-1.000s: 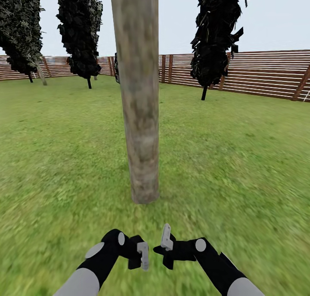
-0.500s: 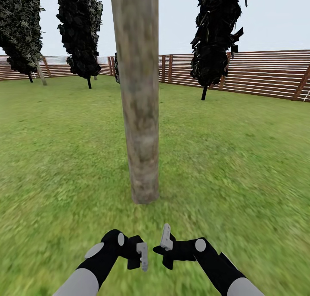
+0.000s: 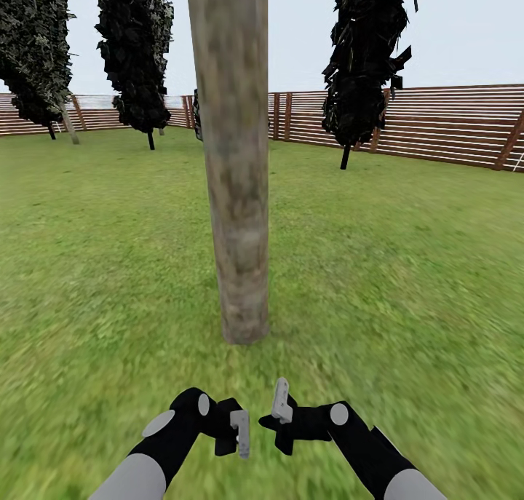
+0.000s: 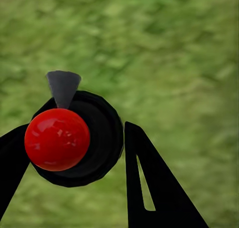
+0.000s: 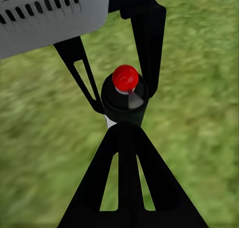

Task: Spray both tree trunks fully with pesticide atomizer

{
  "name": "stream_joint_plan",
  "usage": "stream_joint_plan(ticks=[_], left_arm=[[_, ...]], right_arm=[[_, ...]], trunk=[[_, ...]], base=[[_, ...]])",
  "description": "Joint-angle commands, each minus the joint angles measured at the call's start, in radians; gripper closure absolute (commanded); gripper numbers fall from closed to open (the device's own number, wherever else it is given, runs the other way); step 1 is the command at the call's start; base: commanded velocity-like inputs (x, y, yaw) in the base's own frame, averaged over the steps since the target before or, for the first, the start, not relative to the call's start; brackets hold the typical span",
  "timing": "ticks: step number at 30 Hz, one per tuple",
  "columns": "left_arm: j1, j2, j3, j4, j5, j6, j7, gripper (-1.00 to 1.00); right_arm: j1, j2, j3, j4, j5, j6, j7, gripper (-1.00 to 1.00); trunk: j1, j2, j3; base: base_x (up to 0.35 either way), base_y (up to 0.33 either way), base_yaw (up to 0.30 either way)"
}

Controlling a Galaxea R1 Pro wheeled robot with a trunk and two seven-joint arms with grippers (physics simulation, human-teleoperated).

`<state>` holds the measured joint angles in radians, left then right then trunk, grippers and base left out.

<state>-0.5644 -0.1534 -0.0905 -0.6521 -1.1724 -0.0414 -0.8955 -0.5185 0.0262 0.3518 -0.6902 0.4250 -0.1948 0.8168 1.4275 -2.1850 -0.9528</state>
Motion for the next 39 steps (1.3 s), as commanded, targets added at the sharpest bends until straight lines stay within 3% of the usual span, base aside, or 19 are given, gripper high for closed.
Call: stream_joint_plan(ticks=[1,6,23,32,39], left_arm=[[0.000,0.000,0.000,0.000,0.000,0.000,0.000,1.00],[0.000,0.000,0.001,-0.001,0.002,-0.037,-0.005,1.00],[0.006,0.003,0.002,-0.001,0.003,-0.051,-0.026,1.00],[0.002,-0.008,0.006,-0.001,0.008,-0.066,-0.073,1.00],[0.001,-0.016,0.008,-0.001,0.010,-0.062,-0.073,1.00]], right_arm=[[0.000,0.000,0.000,0.000,0.000,0.000,0.000,1.00],[0.000,0.000,0.000,0.000,0.000,0.000,0.000,1.00],[0.000,-0.002,-0.001,0.001,0.000,-0.001,-0.001,1.00],[0.000,-0.008,-0.002,0.005,0.000,-0.002,-0.002,1.00],[0.000,-0.008,-0.003,0.005,0.000,-0.002,-0.002,1.00]], trunk=[[0.000,0.000,0.000],[0.000,0.000,0.000],[0.000,0.000,0.000],[0.000,0.000,0.000],[0.000,0.000,0.000]], base=[[0.000,0.000,0.000],[0.000,0.000,0.000],[0.000,0.000,0.000],[0.000,0.000,0.000],[0.000,0.000,0.000]])
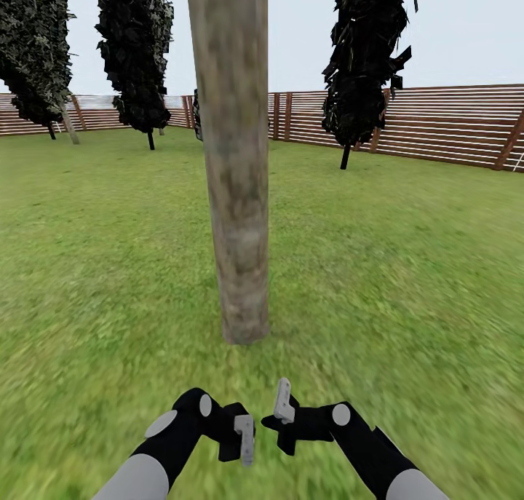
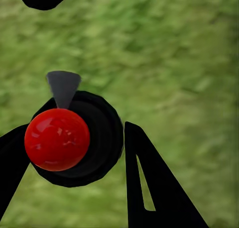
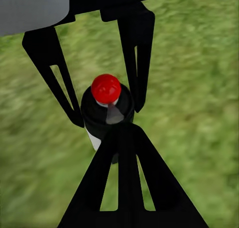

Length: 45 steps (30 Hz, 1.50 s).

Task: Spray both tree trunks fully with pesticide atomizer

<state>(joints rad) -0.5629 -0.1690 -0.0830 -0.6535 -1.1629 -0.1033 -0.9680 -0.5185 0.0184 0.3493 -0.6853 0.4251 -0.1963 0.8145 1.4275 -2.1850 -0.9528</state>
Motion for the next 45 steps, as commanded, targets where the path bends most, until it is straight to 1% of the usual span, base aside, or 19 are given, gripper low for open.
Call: stream_joint_plan(ticks=[1,5,13,14,17,19,38,40,44,45], left_arm=[[0.000,-0.002,0.000,0.000,0.000,0.001,0.000,1.00],[0.001,-0.005,0.000,0.000,0.000,0.002,0.005,1.00],[0.001,-0.005,0.002,0.000,0.002,0.002,0.011,1.00],[0.002,-0.005,0.000,0.000,0.040,0.000,0.011,1.00],[0.002,-0.005,-0.002,0.000,0.065,-0.001,0.010,1.00],[0.002,-0.005,-0.003,0.000,0.070,-0.002,0.010,1.00],[0.003,-0.005,-0.003,0.000,0.078,-0.002,0.011,1.00],[0.003,-0.005,-0.003,0.000,0.088,-0.002,0.011,1.00],[0.003,-0.005,-0.004,0.002,0.137,-0.004,0.009,1.00],[0.002,-0.005,-0.005,0.003,0.135,-0.004,0.009,1.00]], right_arm=[[0.000,0.000,0.000,0.000,0.000,0.000,0.000,1.00],[0.000,0.000,-0.001,0.000,0.000,0.000,0.000,1.00],[0.000,0.000,-0.001,-0.003,0.000,0.000,0.000,1.00],[0.000,0.000,-0.001,-0.003,0.000,0.000,0.000,1.00],[0.000,0.001,-0.001,-0.003,0.000,0.000,0.000,1.00],[0.000,0.001,-0.001,-0.004,0.000,0.000,0.000,1.00],[0.000,0.002,-0.001,-0.003,0.000,0.000,0.000,1.00],[0.000,0.002,-0.001,-0.004,0.000,0.000,0.000,1.00],[0.000,0.002,-0.001,-0.004,0.000,0.000,0.000,1.00],[0.000,0.002,-0.001,-0.004,0.000,0.000,0.000,1.00]], trunk=[[0.000,0.000,0.000],[0.000,0.000,0.000],[0.000,0.000,0.000],[0.000,0.000,0.000],[0.000,0.000,0.000],[0.000,0.000,0.000],[0.000,0.000,0.000],[0.000,0.000,0.000],[0.000,0.000,0.000],[0.000,0.000,0.000]], base=[[0.000,0.000,0.000],[0.000,0.000,0.000],[0.000,0.000,0.000],[0.000,0.000,0.000],[0.000,0.000,0.000],[0.000,0.000,0.000],[0.000,0.000,0.000],[0.000,0.000,0.000],[0.000,0.000,0.000],[0.000,0.000,0.000]])
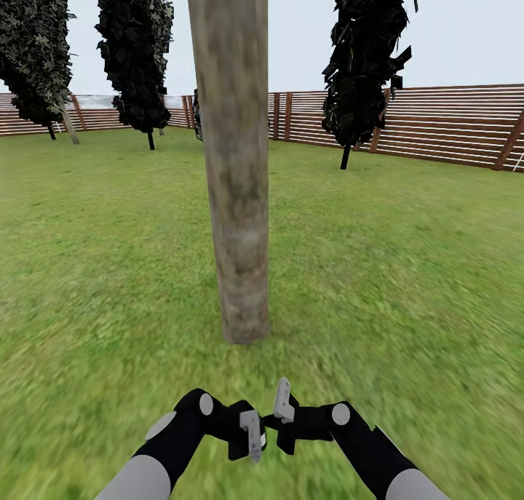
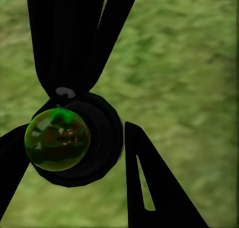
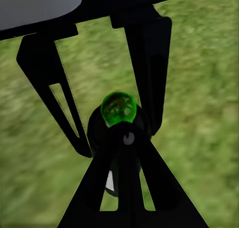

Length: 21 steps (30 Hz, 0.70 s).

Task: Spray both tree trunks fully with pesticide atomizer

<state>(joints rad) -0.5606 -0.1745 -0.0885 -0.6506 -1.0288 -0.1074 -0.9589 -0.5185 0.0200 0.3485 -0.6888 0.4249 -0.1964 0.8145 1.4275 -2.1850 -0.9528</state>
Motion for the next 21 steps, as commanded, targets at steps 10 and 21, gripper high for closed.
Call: stream_joint_plan(ticks=[10,21], left_arm=[[0.004,0.072,-0.003,0.012,-0.011,0.000,-0.001,1.00],[0.007,0.213,-0.003,-0.001,-0.013,0.004,-0.003,1.00]], right_arm=[[0.000,0.000,0.001,0.003,0.000,0.000,0.000,1.00],[0.000,-0.006,0.000,0.010,0.001,-0.001,0.000,-1.00]], trunk=[[0.000,0.000,0.000],[0.000,0.000,0.000]], base=[[0.000,0.000,0.000],[0.000,0.000,0.000]])
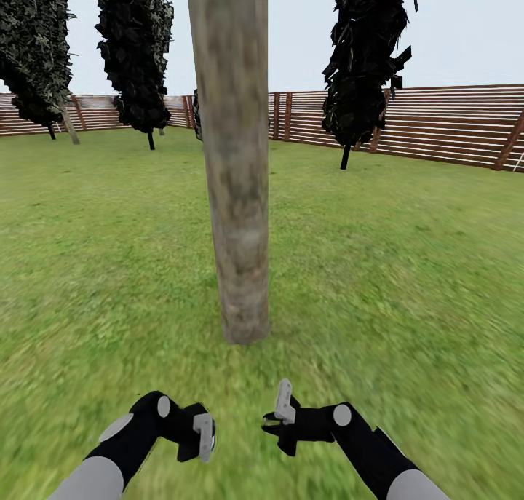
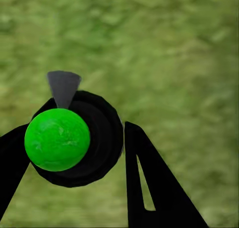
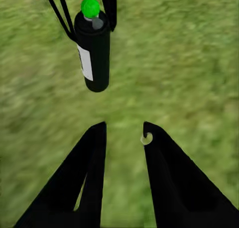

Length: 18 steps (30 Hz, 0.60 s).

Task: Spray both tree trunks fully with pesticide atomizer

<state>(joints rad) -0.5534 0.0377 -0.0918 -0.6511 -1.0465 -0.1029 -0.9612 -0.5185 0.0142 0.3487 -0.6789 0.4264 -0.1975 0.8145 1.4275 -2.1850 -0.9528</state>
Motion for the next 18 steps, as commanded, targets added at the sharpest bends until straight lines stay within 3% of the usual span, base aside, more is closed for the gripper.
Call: stream_joint_plan(ticks=[1,3,6,9,11,12,13,14,15,16,18], left_arm=[[0.000,0.020,0.001,-0.001,0.004,0.001,0.001,1.00],[-0.001,0.053,0.009,0.000,0.004,0.008,0.008,1.00],[-0.002,0.076,0.045,0.003,0.014,0.013,0.054,1.00],[-0.001,0.086,0.190,0.013,0.020,0.014,0.140,1.00],[-0.001,0.081,0.327,0.016,0.022,0.017,0.175,1.00],[-0.001,0.080,0.372,0.016,0.023,0.023,0.184,1.00],[0.000,0.076,0.432,0.017,0.024,0.042,0.197,1.00],[0.000,0.073,0.464,0.017,0.025,0.063,0.207,1.00],[0.000,0.068,0.498,0.017,0.028,0.105,0.225,1.00],[0.000,0.057,0.527,0.017,0.048,0.177,0.267,1.00],[0.000,0.041,0.545,0.017,0.101,0.266,0.365,1.00]], right_arm=[[0.000,-0.002,0.000,0.000,0.000,0.000,0.000,-1.00],[0.000,-0.015,-0.001,0.005,0.000,0.000,-0.002,-1.00],[0.000,-0.041,-0.001,0.047,-0.001,0.000,-0.025,-1.00],[0.000,-0.082,-0.004,0.177,-0.007,-0.003,-0.175,-1.00],[0.000,-0.103,-0.005,0.307,-0.022,-0.004,-0.331,-1.00],[0.001,-0.105,-0.005,0.352,-0.036,-0.009,-0.382,-1.00],[0.001,-0.106,-0.005,0.413,-0.067,-0.024,-0.456,-1.00],[0.002,-0.106,-0.005,0.449,-0.096,-0.040,-0.501,-1.00],[0.002,-0.107,-0.005,0.495,-0.149,-0.069,-0.562,-1.00],[0.003,-0.108,-0.005,0.540,-0.231,-0.103,-0.633,-1.00],[0.004,-0.109,-0.005,0.575,-0.337,-0.127,-0.713,-1.00]], trunk=[[0.000,0.000,0.000],[0.000,0.000,0.000],[0.000,0.000,0.000],[0.000,0.000,0.000],[0.000,0.000,0.000],[0.000,0.000,0.000],[0.000,0.000,0.000],[0.000,0.000,0.000],[0.000,0.000,0.000],[0.000,0.000,0.000],[0.000,0.000,0.000]], base=[[0.000,0.000,0.000],[0.000,0.000,0.000],[0.000,0.000,0.000],[0.000,0.000,0.000],[0.000,0.000,0.000],[0.000,0.000,0.000],[0.000,0.000,0.000],[0.000,0.000,0.000],[0.000,0.000,0.000],[0.000,0.000,0.000],[0.000,0.000,0.000]])
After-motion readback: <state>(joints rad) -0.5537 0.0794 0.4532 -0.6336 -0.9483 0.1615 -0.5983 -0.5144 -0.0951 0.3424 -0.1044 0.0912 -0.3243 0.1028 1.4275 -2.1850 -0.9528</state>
